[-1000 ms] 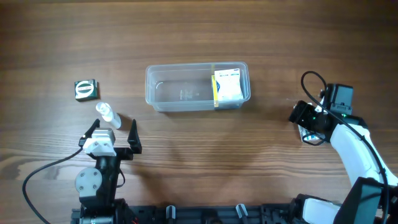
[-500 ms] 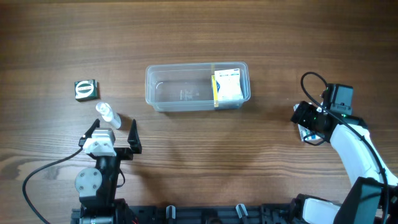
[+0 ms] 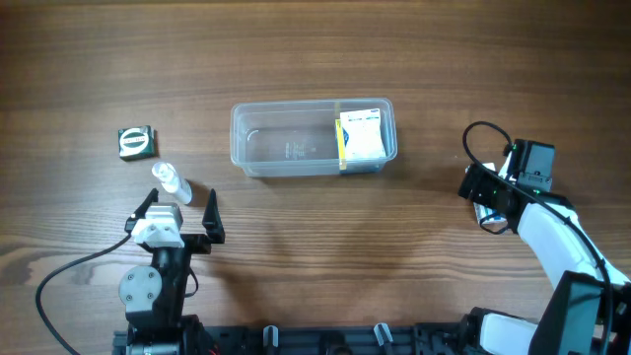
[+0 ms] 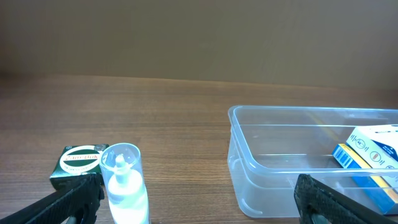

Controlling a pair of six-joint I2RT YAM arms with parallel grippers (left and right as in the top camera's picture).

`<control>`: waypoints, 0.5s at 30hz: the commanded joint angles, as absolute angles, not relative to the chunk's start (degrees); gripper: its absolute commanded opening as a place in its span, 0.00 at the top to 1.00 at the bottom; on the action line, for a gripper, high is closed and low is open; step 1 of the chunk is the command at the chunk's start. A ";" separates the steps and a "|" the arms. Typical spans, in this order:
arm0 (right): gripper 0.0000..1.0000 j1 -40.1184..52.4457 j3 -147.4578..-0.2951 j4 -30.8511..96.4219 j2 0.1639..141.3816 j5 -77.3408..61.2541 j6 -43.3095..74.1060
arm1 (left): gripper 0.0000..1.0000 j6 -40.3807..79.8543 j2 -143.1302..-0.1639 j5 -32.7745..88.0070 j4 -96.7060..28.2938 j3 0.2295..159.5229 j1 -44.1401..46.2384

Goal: Pack container
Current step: 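Move right gripper down to white Panadol box and grasp it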

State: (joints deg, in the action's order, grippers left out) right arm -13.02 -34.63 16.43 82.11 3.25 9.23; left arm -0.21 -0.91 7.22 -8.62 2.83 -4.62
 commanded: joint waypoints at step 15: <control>0.32 -13.08 -34.11 11.42 88.73 -1.74 6.35 | 0.00 -1.28 -0.86 7.88 -8.56 2.48 -4.99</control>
